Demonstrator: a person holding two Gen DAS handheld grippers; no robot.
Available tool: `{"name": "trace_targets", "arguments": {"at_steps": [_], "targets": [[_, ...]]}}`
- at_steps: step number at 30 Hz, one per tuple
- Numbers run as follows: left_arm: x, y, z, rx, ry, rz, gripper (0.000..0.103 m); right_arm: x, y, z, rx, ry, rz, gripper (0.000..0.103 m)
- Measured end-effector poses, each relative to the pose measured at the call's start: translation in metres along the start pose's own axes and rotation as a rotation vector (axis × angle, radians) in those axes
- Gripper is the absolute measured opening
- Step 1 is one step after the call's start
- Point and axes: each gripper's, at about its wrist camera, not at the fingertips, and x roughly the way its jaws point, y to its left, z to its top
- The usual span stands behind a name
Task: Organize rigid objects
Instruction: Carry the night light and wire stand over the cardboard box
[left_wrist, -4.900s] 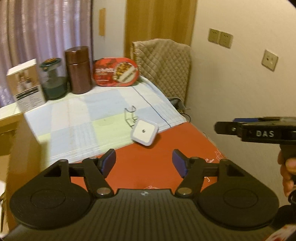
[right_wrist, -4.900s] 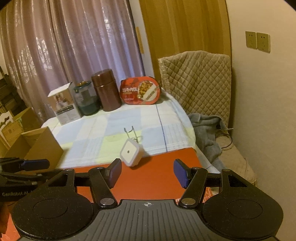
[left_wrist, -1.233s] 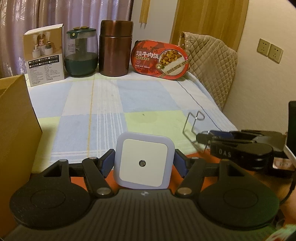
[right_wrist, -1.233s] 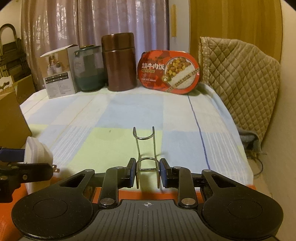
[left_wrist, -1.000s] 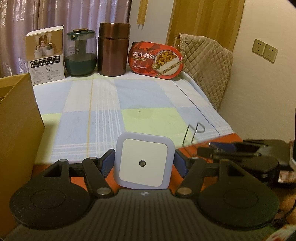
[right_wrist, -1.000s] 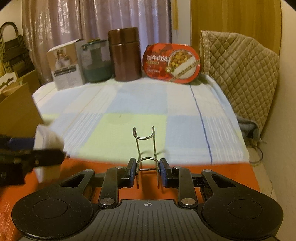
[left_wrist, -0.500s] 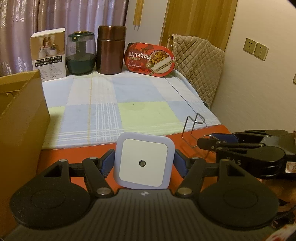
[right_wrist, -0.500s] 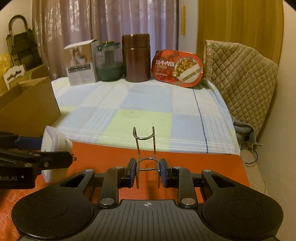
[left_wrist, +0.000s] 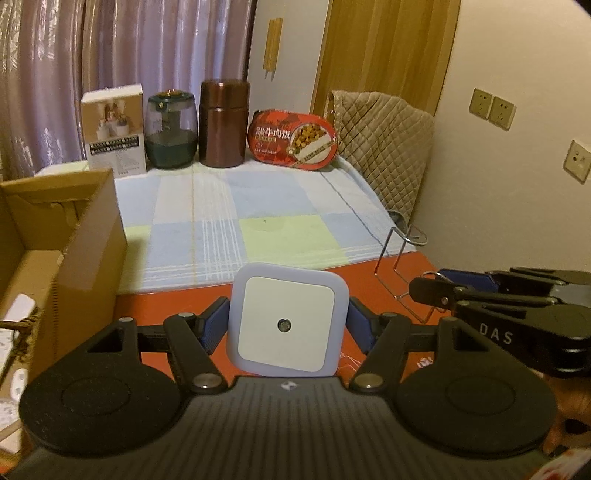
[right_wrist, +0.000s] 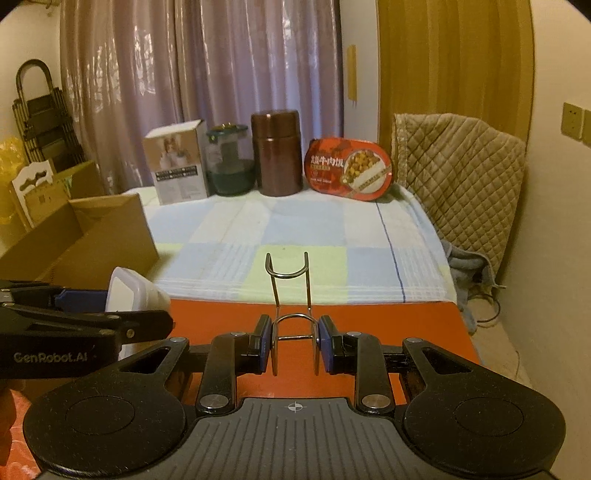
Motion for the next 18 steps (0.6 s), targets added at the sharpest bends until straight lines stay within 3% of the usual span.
{"name": "trace_targets", "arguments": {"at_steps": [18], "targets": [[-0.095, 0.007, -0.015, 0.004, -0.031, 0.045, 0.063, -0.09, 0.047, -0.011, 0.018, -0.038, 0.014, 0.024]]}}
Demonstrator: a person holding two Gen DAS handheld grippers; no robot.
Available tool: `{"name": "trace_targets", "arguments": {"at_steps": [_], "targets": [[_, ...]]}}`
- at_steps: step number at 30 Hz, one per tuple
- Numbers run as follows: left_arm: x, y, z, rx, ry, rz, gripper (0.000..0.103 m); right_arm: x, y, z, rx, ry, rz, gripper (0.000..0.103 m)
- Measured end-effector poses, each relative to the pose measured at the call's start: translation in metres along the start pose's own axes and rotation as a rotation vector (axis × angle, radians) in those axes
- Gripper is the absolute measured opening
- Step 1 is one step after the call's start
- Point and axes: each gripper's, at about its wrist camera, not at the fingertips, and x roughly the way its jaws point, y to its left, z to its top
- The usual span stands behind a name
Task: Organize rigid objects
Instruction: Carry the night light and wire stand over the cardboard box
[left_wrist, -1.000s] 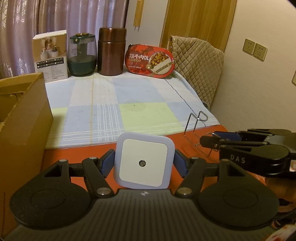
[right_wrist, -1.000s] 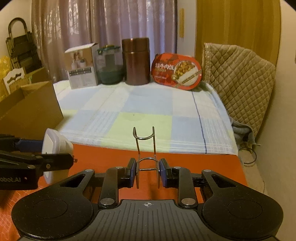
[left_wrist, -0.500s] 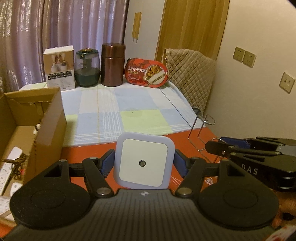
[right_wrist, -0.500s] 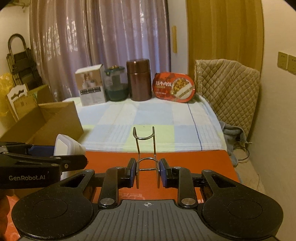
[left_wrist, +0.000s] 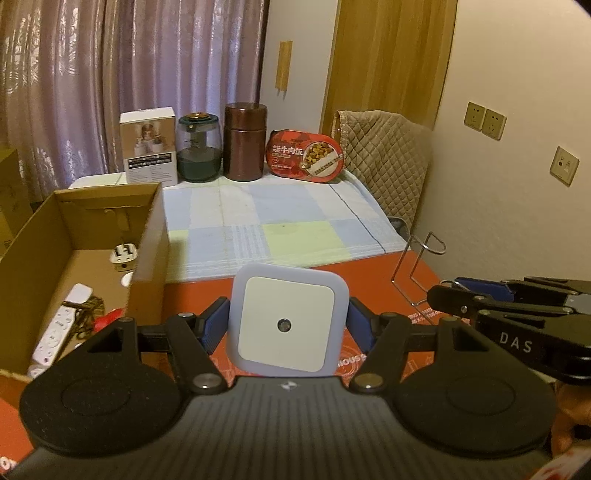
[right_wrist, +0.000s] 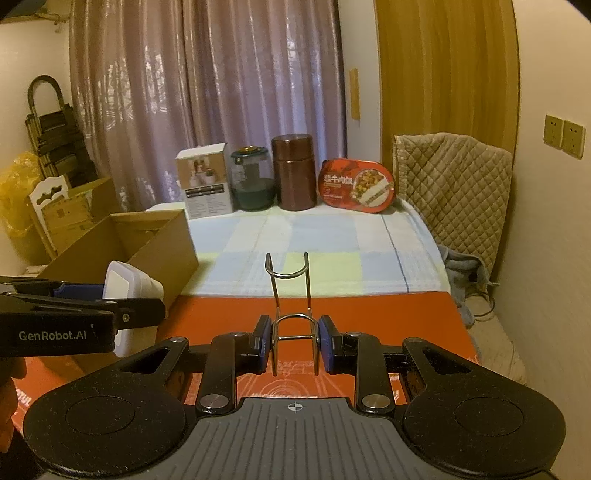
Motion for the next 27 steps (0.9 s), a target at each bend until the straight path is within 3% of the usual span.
{"name": "trace_targets", "arguments": {"at_steps": [27], "targets": [[-0.052, 0.052, -0.008, -0.053, -0.017, 0.1, 0.063, -0.002, 0.071, 0.001, -0.067, 0.001, 0.118, 0.024]]}}
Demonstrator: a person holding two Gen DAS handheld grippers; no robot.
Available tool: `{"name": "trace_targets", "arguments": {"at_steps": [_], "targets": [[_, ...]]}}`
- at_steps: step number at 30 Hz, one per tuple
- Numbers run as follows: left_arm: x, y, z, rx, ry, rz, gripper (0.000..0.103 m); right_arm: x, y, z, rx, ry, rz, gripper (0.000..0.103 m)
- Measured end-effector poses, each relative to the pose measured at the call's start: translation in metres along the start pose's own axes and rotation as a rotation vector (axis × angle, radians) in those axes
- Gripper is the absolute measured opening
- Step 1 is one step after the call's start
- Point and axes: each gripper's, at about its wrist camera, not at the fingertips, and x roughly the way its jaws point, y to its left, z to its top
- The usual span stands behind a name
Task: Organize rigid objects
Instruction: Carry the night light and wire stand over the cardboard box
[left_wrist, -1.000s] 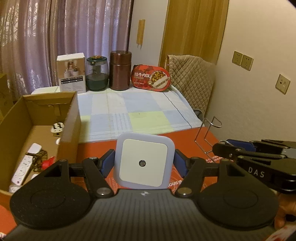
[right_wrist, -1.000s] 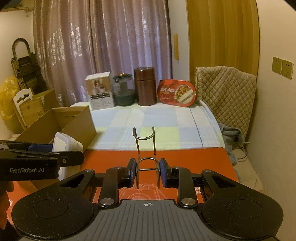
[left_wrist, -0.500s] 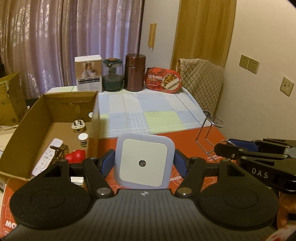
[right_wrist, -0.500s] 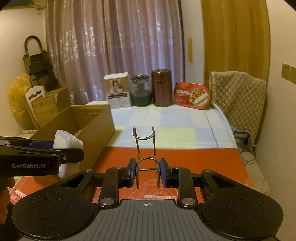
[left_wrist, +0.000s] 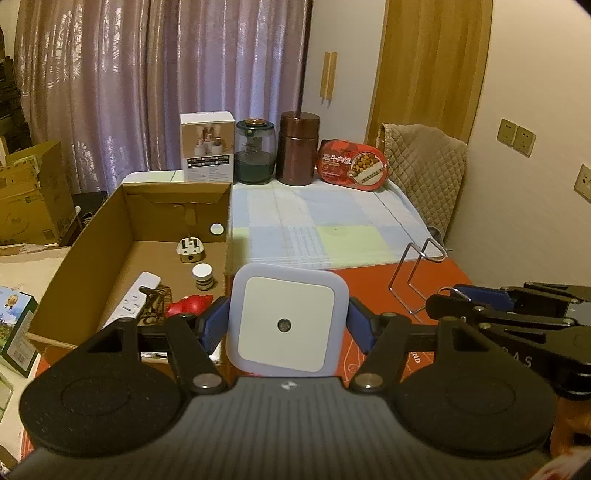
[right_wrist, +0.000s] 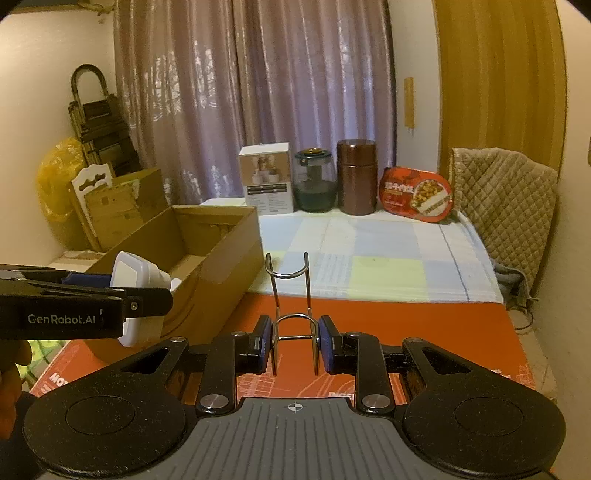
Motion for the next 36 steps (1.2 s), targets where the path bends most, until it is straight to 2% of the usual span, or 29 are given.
{"name": "trace_targets", "arguments": {"at_steps": [8, 17, 22, 29, 36], "targets": [[-0.015, 0.028, 0.005, -0.02, -0.02, 0.025, 0.063, 0.008, 0.021, 0.004, -0.017, 0.009, 0.047, 0.024], [-0.009, 0.098, 0.026, -0.04, -0.008, 0.111, 0.063, 0.039, 0.059, 0.028, -0.048, 0.006, 0.141, 0.024], [0.013, 0.136, 0.04, -0.035, 0.009, 0.145, 0.063, 0.078, 0.079, 0.05, -0.062, 0.02, 0.189, 0.024], [0.071, 0.183, 0.054, -0.042, 0.063, 0.159, 0.063, 0.145, 0.101, 0.074, -0.078, 0.062, 0.227, 0.024], [0.119, 0.204, 0.056, -0.02, 0.103, 0.165, 0.064, 0.211, 0.104, 0.081, -0.088, 0.118, 0.221, 0.024]]}}
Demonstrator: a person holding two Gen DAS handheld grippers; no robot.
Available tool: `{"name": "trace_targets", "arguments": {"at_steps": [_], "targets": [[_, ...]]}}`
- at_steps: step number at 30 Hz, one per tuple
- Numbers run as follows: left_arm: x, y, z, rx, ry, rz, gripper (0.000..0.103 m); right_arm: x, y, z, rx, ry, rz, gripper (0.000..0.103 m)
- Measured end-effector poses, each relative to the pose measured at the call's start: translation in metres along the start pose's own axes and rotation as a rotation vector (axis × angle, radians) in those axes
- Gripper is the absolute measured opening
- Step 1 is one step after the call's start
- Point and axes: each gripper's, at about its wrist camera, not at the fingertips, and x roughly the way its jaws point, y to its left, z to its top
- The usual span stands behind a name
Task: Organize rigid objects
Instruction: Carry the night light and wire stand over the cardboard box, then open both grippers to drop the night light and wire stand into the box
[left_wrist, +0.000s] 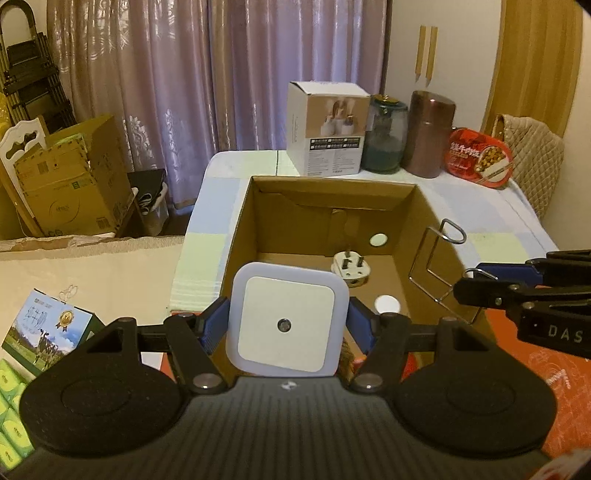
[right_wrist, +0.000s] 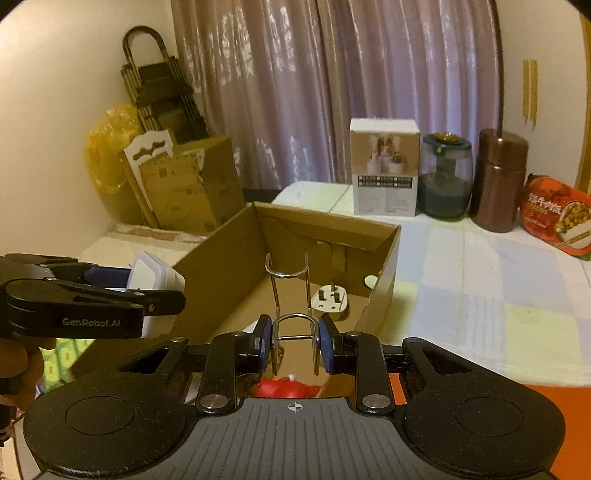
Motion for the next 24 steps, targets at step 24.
{"name": "trace_targets", "arguments": {"at_steps": [24], "targets": [[0.097, -0.007, 0.037, 0.107, 0.047, -0.037, 0.064, 0.074, -0.017, 0.014, -0.032, 0.063, -0.042, 0.024]]}}
